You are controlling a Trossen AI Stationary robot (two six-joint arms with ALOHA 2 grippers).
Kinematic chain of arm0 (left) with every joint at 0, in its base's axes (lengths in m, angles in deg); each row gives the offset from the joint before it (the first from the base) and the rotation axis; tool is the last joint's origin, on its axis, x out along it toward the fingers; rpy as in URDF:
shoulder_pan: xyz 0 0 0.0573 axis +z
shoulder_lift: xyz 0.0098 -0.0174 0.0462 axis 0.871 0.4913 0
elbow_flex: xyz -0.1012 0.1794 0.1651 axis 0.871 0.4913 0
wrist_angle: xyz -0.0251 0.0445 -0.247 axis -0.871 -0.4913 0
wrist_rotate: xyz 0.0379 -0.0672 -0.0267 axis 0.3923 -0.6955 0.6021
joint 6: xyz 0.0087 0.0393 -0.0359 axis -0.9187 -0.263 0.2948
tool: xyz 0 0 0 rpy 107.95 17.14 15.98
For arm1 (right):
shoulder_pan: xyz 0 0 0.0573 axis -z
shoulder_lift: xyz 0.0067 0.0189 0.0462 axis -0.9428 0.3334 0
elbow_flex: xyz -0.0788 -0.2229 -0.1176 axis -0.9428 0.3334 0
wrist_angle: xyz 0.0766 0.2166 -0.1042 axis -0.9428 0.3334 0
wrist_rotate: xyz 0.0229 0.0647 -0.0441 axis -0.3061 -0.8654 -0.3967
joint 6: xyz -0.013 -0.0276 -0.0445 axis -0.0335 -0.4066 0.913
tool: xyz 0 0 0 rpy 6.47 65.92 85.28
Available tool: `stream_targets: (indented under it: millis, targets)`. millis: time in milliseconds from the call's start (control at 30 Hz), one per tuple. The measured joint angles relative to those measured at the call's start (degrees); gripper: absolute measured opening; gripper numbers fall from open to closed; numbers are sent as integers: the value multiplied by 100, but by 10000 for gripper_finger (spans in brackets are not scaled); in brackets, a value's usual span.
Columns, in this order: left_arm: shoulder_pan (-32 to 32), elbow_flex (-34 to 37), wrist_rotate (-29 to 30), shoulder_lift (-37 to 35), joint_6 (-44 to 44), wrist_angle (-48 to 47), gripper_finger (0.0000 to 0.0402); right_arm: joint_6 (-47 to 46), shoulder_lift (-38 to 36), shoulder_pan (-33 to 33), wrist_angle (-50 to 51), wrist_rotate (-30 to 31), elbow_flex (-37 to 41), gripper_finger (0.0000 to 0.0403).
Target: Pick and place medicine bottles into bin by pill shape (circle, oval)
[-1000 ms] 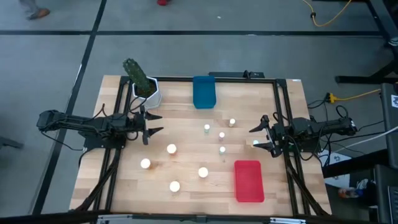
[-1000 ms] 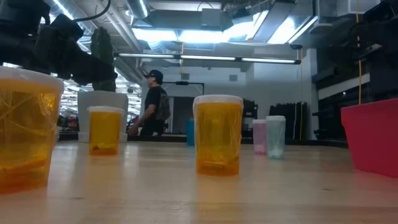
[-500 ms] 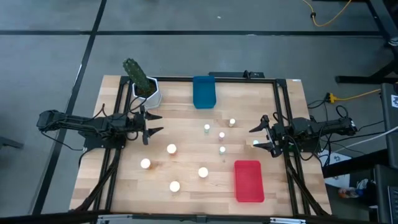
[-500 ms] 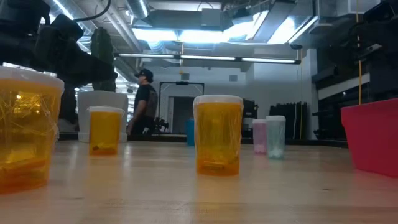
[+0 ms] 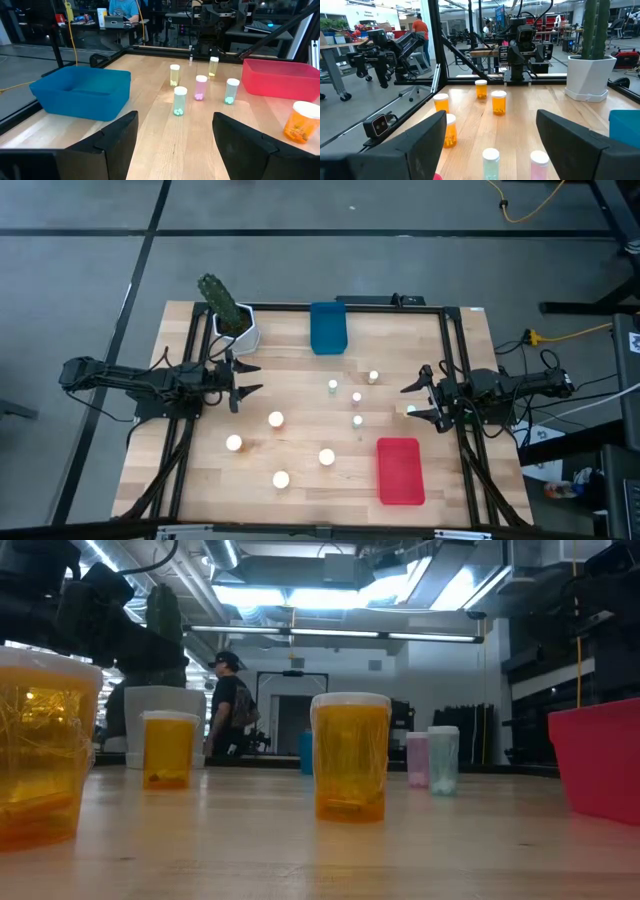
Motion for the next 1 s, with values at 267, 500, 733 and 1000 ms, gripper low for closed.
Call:
stream_targets:
  millis: [267, 500, 733, 1000]
  targets:
    - [0, 2, 0, 0, 0, -2, 247, -781, -1, -1, -463, 295, 0, 310]
    - [1, 1, 1, 0, 0, 0, 247, -957, -1, -1, -451, 688, 0, 310]
    - [0, 1, 0, 2, 0, -1, 247, -1042, -1, -1, -440, 741, 0, 310]
    - [0, 2, 0, 0, 0, -1, 247, -919, 94, 107, 388, 1341, -447, 310]
